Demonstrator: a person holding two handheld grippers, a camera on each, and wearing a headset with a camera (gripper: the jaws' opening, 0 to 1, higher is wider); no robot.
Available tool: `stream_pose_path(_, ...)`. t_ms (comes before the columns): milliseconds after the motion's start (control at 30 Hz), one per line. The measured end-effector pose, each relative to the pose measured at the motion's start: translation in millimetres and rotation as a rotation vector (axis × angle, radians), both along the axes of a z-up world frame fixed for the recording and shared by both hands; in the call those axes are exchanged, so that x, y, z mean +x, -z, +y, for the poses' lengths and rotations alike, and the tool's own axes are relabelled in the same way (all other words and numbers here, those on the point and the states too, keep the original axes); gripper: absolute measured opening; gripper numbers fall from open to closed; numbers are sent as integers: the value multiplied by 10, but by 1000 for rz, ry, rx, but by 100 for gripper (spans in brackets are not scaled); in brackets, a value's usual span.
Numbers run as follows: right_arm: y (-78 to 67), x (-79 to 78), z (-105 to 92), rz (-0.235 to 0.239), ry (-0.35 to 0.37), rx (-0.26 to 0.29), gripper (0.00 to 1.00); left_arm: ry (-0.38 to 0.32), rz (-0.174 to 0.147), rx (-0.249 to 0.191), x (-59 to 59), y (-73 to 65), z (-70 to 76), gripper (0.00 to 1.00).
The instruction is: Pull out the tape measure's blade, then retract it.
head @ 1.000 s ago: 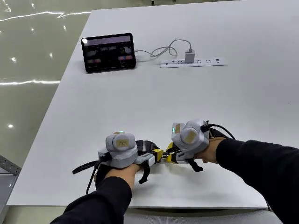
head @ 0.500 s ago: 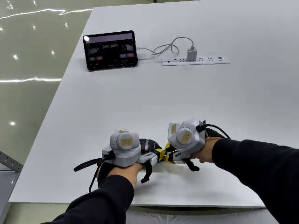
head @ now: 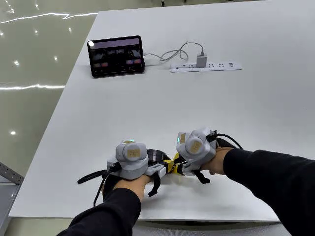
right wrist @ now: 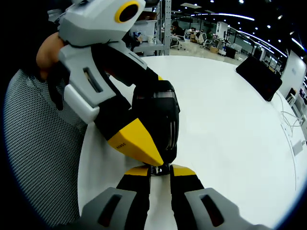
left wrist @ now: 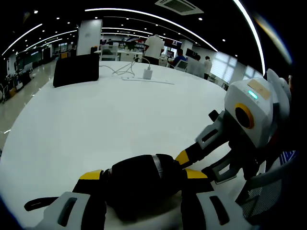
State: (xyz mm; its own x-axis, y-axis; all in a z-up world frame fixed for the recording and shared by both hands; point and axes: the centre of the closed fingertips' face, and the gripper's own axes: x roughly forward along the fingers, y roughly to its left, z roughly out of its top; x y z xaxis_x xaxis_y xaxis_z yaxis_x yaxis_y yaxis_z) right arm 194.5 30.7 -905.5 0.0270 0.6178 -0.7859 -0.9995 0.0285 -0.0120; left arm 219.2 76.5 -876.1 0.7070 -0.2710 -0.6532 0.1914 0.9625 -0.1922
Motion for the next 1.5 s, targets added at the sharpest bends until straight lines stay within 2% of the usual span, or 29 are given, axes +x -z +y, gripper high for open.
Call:
stream_pose_path(100, 1, 0, -4, 14, 21, 0, 12, -2, -4, -5, 2, -5, 3, 59)
stream_pose_path(200, -9, -4, -9, 2, 24, -1, 12, -3, -8, -4, 6, -5, 1, 60)
stream_pose_path(267, -29, 7, -21, 10, 42, 5, 13, -2, -8, -2, 8, -5, 0, 60)
stream_pose_path(433, -130, 105, -111, 3, 93, 35, 23, -3, -15, -2, 7, -9, -4, 61)
stream_pose_path(533, -251, 149, -153, 40, 163, 84, 27, 2, -18, 6, 3, -12, -11, 62)
stream_pose_path(567, -293, 162, -153, 36, 165, 104, 26, 3, -19, 10, 0, -13, -14, 62)
stream_pose_path(667, -354, 216, -260, 10, 188, 104, 26, 9, -18, 17, -2, -14, -17, 62)
stream_pose_path(900, -467, 269, -485, 2, 244, 131, 37, 9, -1, 1, -3, -14, -17, 63)
stream_pose_path(967, -494, 262, -550, -3, 251, 137, 41, 20, 5, 14, -7, -22, -15, 66)
stream_pose_path(1000, -502, 258, -581, -7, 253, 137, 43, 47, -41, 63, 53, -63, 27, 71)
stream_pose_path(1033, -518, 247, -634, -15, 259, 137, 44, 60, -81, 91, 105, -121, 53, 78)
stream_pose_path(1100, -539, 227, -710, -32, 261, 137, 47, 90, -29, 37, 45, -132, -4, 76)
stream_pose_path(1133, -555, 212, -765, -33, 267, 142, 48, 122, -18, 43, 39, -136, 7, 75)
stream_pose_path(1167, -563, 201, -803, -31, 271, 144, 49, 156, -21, 50, 36, -146, 4, 76)
stream_pose_path(1200, -569, 191, -861, -31, 279, 147, 50, 204, -44, 47, 42, -178, -17, 78)
stream_pose_path(1267, -577, 184, -940, -36, 290, 147, 52, 272, -72, 17, 26, -232, -79, 80)
stream_pose_path(1333, -598, 183, -1034, -41, 309, 152, 53, 283, -51, 13, -9, -254, -30, 82)
stream_pose_path(1367, -612, 186, -1089, -43, 322, 156, 53, 304, -49, -6, -14, -259, -31, 84)
stream_pose_path(1433, -636, 194, -1162, -50, 341, 163, 54, 323, -62, -8, -18, -299, -14, 92)
stream_pose_path(1467, -651, 196, -1210, -49, 354, 168, 55, 345, -83, -9, -17, -335, -10, 94)
stream_pose_path(1500, -661, 191, -1243, -49, 359, 171, 55, 357, -88, -5, -20, -342, 4, 95)
